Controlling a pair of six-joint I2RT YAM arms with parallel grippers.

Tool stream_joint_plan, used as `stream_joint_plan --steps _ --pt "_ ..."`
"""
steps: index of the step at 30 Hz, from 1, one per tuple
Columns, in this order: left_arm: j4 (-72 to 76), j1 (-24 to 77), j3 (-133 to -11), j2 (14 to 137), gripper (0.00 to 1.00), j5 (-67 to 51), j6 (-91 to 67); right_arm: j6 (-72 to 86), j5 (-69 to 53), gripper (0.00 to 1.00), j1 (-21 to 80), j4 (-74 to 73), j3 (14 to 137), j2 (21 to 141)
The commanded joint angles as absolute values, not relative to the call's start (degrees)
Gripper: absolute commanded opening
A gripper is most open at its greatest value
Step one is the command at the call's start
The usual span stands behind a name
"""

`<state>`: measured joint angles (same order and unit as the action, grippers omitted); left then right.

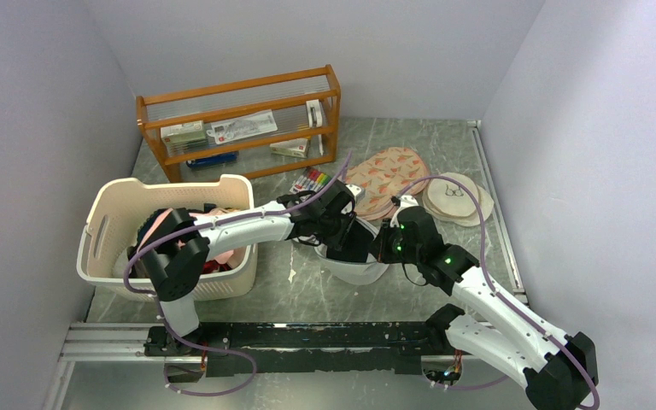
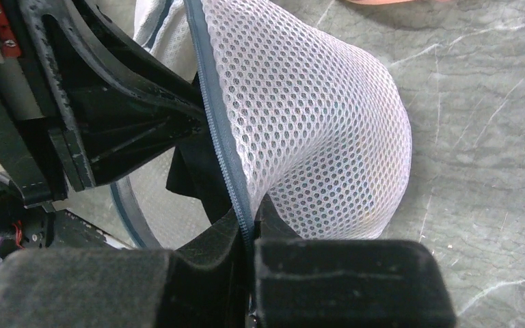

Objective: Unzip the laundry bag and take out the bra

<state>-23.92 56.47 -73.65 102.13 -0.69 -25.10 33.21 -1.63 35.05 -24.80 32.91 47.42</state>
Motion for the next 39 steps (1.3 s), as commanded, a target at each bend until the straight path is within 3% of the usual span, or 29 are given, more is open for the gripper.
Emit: stream_joint_plan --steps 1,5,21,31,39 --pt "-21.00 56.55 -73.05 98.70 0.24 -2.45 -25.51 33.20 -2.02 0.00 34.90 -24.43 33.13 46.64" --pt "-19.76 56.51 -71.90 95.33 0.07 -3.21 -25.64 33.14 -1.75 0.00 34.91 -24.54 33.22 46.83" --pt "-18.10 56.56 -69.97 87.14 0.07 -4.87 -26.82 33.13 -1.23 0.00 34.92 -24.78 33.47 45.66" --pt "-21.97 56.58 -71.20 75.56 0.07 7.32 -26.06 33.14 -1.05 0.00 34.94 -24.62 33.04 46.16" --pt "-30.81 56.43 -79.67 72.03 0.07 15.18 -24.98 33.14 -0.95 0.00 34.94 -24.77 32.96 45.97"
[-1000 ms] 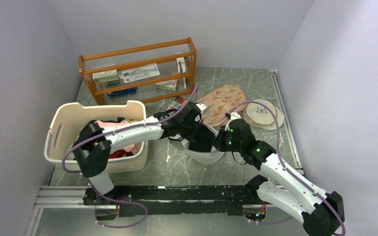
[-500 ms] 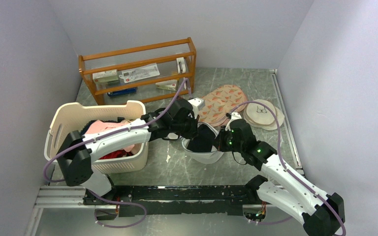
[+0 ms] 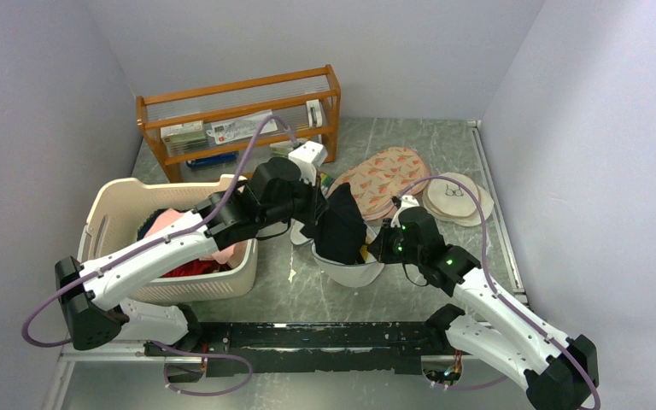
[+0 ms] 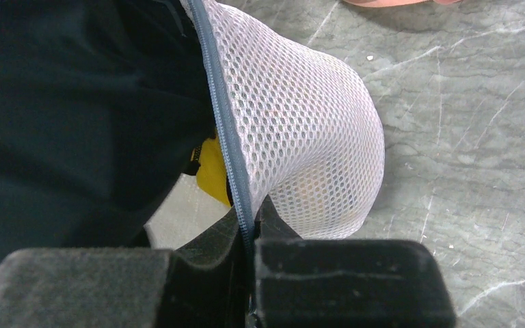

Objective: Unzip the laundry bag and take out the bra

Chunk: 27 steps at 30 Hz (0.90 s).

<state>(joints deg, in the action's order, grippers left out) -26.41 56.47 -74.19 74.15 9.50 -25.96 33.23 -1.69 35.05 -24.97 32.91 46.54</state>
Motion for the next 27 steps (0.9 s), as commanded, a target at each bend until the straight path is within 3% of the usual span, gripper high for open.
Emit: stream_joint_plan --steps 1,12,27 --pt "-31.57 56.43 -80.81 71.72 0.07 15.66 -24.96 33.14 -0.88 0.00 34.92 -24.76 32.96 45.97" --pt "-41.93 56.34 -92.90 70.23 0.07 22.92 -20.76 32.96 -0.54 0.00 34.89 -24.69 33.21 46.31" --pt "-63.36 56.03 -104.77 67.16 0.07 51.14 -16.61 32.21 -0.93 0.00 34.91 -23.23 33.05 47.95"
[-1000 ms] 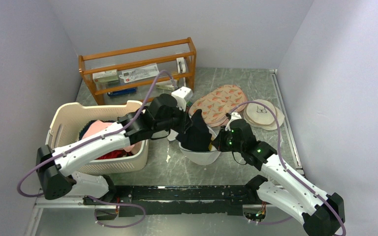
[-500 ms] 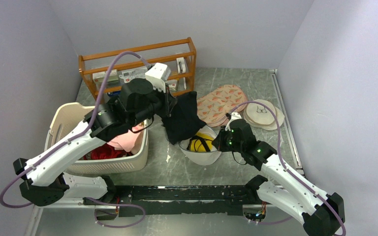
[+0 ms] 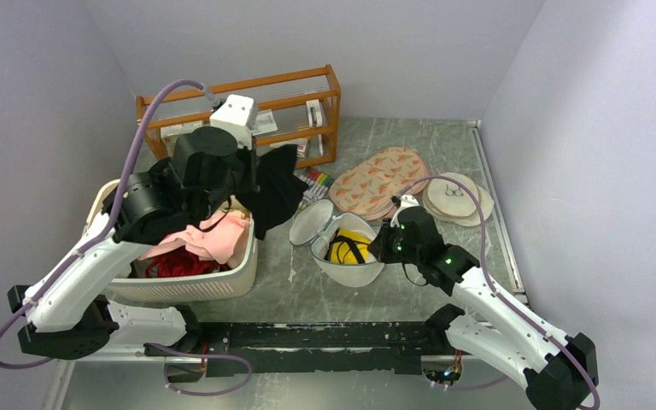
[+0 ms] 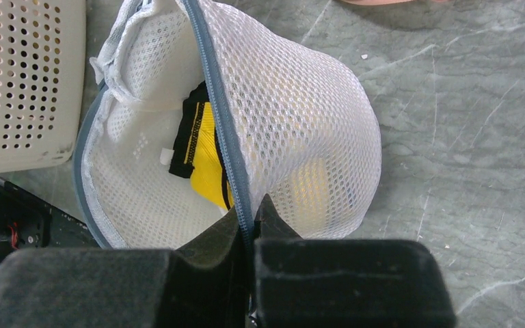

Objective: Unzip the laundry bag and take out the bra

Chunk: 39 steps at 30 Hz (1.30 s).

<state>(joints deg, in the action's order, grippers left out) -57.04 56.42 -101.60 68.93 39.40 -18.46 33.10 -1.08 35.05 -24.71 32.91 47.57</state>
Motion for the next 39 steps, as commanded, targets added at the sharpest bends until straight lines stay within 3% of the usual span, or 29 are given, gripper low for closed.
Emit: stream_joint_plan --steps 1,8,16,25,32,39 --pt "-64.31 56.01 -104.81 67.11 0.07 52.75 -16.57 32.17 -1.01 0.00 34.90 -23.06 33.00 48.15" --pt "-75.96 49.67 -102.34 68.08 0.07 61.91 -23.45 32.20 -1.58 0.00 34.90 -22.57 33.11 49.02" --pt "-58.89 30.46 -81.47 61.57 0.07 60.25 -6.41 31.42 -1.33 0.00 34.89 -23.33 33.99 49.45" --pt "-53.97 26.46 -72.68 59.89 0.07 65.02 -5.70 31.15 -2.18 0.00 34.89 -23.75 33.98 49.13" --pt "-37.83 25.84 -59.27 53.97 0.07 73.18 9.47 30.67 -2.30 0.00 34.94 -23.16 33.44 49.32" --pt "-38.29 25.74 -58.06 54.30 0.07 71.94 8.37 30.40 -2.31 0.00 34.91 -23.14 33.19 48.78"
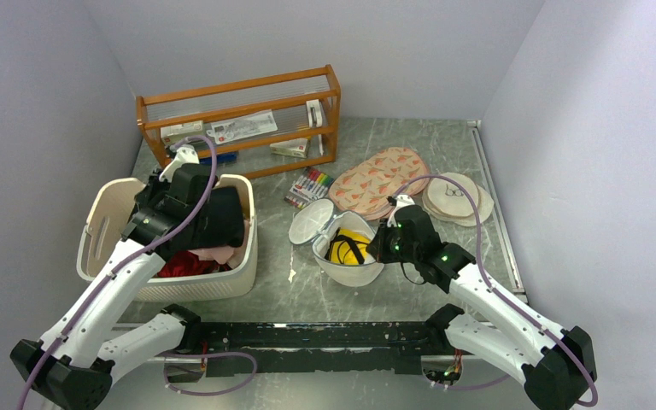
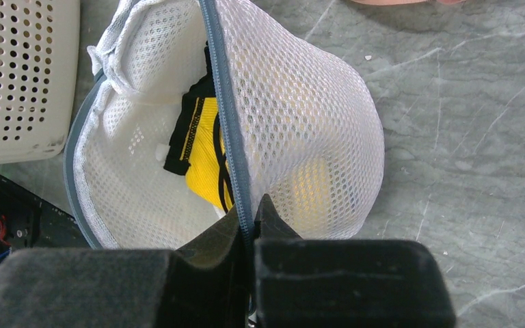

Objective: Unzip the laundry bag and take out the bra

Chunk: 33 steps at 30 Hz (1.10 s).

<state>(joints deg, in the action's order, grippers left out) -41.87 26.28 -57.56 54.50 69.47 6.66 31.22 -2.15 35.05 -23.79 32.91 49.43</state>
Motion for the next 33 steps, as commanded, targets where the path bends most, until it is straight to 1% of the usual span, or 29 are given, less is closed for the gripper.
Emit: stream_joint_plan --steps 1,3,9,13,14,15,16,17,18,21,22,23,24,26,29,33 --pt "-37.75 25.70 -57.66 54.13 0.07 72.24 8.99 30.39 -2.36 0.00 34.89 -23.18 33.22 48.71" --pt "-36.69 25.75 -56.78 53.54 0.07 71.91 9.85 30.42 -2.51 0.00 34.93 -23.13 33.15 48.57" --pt "-39.32 25.74 -56.11 53.77 0.07 66.74 4.88 30.24 -2.81 0.00 34.90 -22.74 33.18 49.26" --pt "-36.78 25.75 -53.09 52.92 0.07 64.44 1.53 30.48 -2.98 0.00 34.91 -22.36 33.10 49.42" --pt "-36.33 25.75 -52.31 53.02 0.09 64.31 1.01 30.50 -2.99 0.00 34.89 -22.32 33.06 49.52" --pt "-35.84 25.75 -51.66 53.19 0.13 64.39 0.83 30.50 -2.98 0.00 34.94 -22.39 33.24 49.67" --pt "-35.79 25.75 -51.57 53.27 0.19 64.84 0.50 30.52 -2.92 0.00 34.93 -22.67 33.32 49.68" --pt "-36.41 25.75 -52.12 53.41 0.25 65.45 -0.56 30.50 -2.77 0.00 34.94 -23.01 33.47 49.73" --pt "-37.49 25.75 -53.10 53.49 0.34 66.04 -1.91 30.54 -2.66 0.00 34.94 -23.22 33.48 49.67" --pt "-41.93 25.75 -57.68 53.80 0.74 63.10 -6.97 30.87 -2.61 0.00 34.95 -23.19 33.19 49.18" --pt "-42.73 25.74 -59.64 53.87 0.84 60.01 -7.97 30.97 -2.63 0.00 34.94 -23.04 33.12 49.18" --pt "-43.16 25.75 -61.22 53.79 0.89 55.91 -8.41 31.10 -2.57 0.00 34.90 -22.92 33.12 49.36" --pt "-43.24 25.75 -62.64 53.62 0.90 51.38 -8.34 31.23 -2.63 0.00 34.92 -22.93 33.25 49.61" --pt "-43.14 25.74 -65.41 53.47 0.89 41.40 -8.41 31.29 -2.87 0.00 34.90 -22.94 33.65 50.42" --pt "-42.92 25.75 -69.14 54.01 0.90 26.29 -12.07 31.25 -2.89 0.00 34.92 -23.47 34.25 51.03" --pt "-39.45 25.75 -70.25 54.95 0.92 11.59 -16.69 31.99 -2.87 0.00 34.97 -23.76 34.01 50.51"
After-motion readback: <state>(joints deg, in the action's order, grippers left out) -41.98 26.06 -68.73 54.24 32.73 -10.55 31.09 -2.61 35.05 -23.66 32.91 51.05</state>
